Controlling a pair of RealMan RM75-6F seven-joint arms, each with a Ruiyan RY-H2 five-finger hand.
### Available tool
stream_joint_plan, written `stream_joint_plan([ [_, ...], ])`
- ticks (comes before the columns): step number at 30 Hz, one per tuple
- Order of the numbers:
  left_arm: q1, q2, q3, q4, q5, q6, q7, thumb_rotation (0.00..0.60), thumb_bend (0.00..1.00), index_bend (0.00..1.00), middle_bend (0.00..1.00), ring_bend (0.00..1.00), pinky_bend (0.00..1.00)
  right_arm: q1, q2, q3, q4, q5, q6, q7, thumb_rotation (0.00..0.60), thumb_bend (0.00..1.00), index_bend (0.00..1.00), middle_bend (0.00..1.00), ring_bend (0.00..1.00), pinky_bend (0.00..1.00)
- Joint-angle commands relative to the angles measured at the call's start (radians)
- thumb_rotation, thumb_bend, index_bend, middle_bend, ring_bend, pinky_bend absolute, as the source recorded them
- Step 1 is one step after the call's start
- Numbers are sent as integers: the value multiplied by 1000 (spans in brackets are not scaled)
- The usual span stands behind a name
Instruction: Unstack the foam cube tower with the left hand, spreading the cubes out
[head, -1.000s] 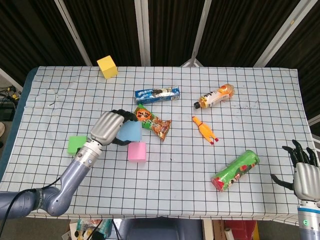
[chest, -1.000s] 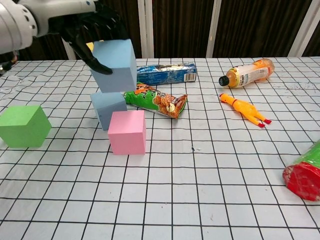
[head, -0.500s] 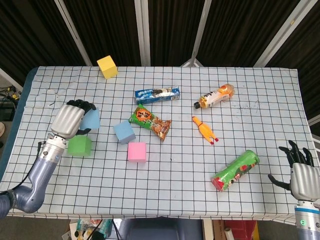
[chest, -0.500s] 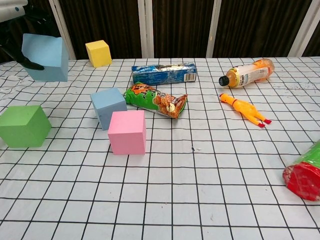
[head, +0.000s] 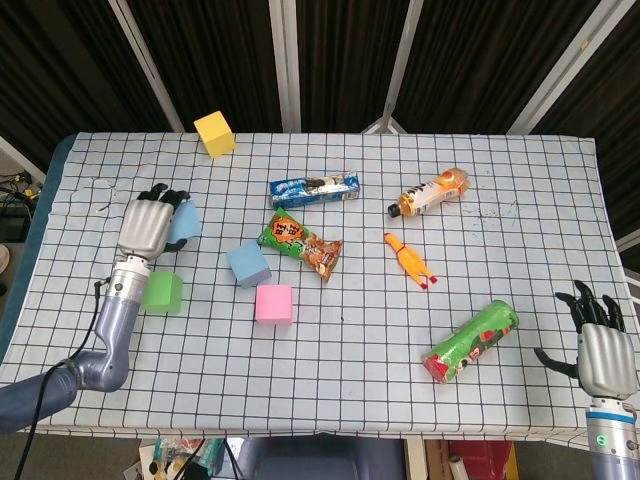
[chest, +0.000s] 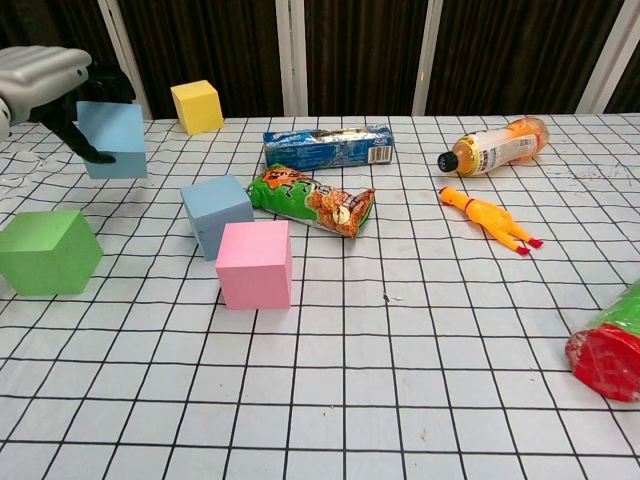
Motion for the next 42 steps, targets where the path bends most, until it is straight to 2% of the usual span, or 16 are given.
stream_joint_plan([
  [1,-14,35,-14,-91,-121,-113,107,600,59,108,78,12,227,-1,2,1,1,3,0,2,600,0,241,86,210,71],
  [3,-16,97,-35,-198,-158,-143,112,600,47,95,35,0,218,1,2,0,0,3,-3,1,600,0,241,86,210,71],
  [7,-6,206,-82,-375,-201,-145,87,600,47,87,16,0,220,1,2,-3,-2,-3,-2,-1,600,0,241,86,211,71],
  [10,20,288,-106,-505,-181,-118,47,600,47,86,32,0,235,0,2,-5,-3,-6,-1,-2,600,0,241,86,211,71],
  [13,69,381,-106,-636,-140,-75,14,600,50,99,75,0,249,-1,3,-4,-6,-8,2,1,600,0,241,86,211,71],
  [16,152,488,-71,-773,-73,3,-2,600,61,122,101,0,254,-3,6,-5,-9,-11,5,5,600,0,241,86,210,71],
  [18,231,565,-24,-855,-18,62,-22,600,64,123,102,0,250,-4,9,-7,-11,-14,6,7,600,0,241,86,210,71],
  [21,350,661,53,-924,67,127,-95,600,65,128,102,0,235,-5,12,-12,-17,-24,8,10,600,0,241,86,211,71],
  [25,491,717,124,-893,201,212,-299,600,65,131,100,0,232,-6,17,-16,-22,-37,12,11,600,0,241,86,211,71],
  [30,614,718,185,-780,308,301,-496,600,65,136,103,0,232,-4,32,-32,-19,-76,9,25,600,0,241,86,210,71],
  [35,670,662,220,-706,345,333,-501,600,66,136,103,0,232,5,64,-57,5,-145,-2,67,600,0,233,86,211,71],
  [42,687,583,211,-660,368,354,-448,600,70,135,103,0,232,16,73,-72,37,-195,-3,109,600,0,217,86,210,71],
])
